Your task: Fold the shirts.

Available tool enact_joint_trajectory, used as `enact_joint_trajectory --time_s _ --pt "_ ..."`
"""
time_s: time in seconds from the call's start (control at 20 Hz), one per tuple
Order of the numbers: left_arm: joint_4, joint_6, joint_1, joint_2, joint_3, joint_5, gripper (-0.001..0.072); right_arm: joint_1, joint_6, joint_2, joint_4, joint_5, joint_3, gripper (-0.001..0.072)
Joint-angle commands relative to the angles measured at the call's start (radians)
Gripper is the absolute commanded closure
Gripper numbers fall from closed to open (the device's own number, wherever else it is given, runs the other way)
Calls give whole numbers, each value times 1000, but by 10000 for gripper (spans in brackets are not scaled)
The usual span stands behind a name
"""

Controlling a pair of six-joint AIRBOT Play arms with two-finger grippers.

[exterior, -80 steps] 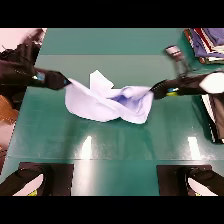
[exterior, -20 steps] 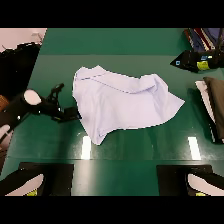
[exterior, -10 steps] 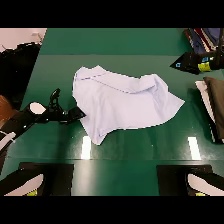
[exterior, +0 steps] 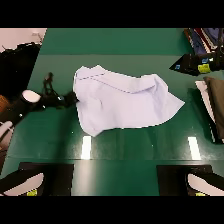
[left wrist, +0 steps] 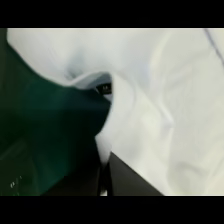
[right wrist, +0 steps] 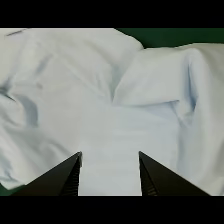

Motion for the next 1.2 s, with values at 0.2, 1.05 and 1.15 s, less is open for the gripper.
enact_joint_trajectory --time_s 0.2,1.05,1.15 --pt "84 50 224 0 230 -236 199 0 1 1 0 17 0 292" --pt "1 59 -21 44 -214 -68 208 0 1 0 0 15 0 292" --pt "-15 52 -33 29 -214 -44 208 0 1 0 0 16 0 292"
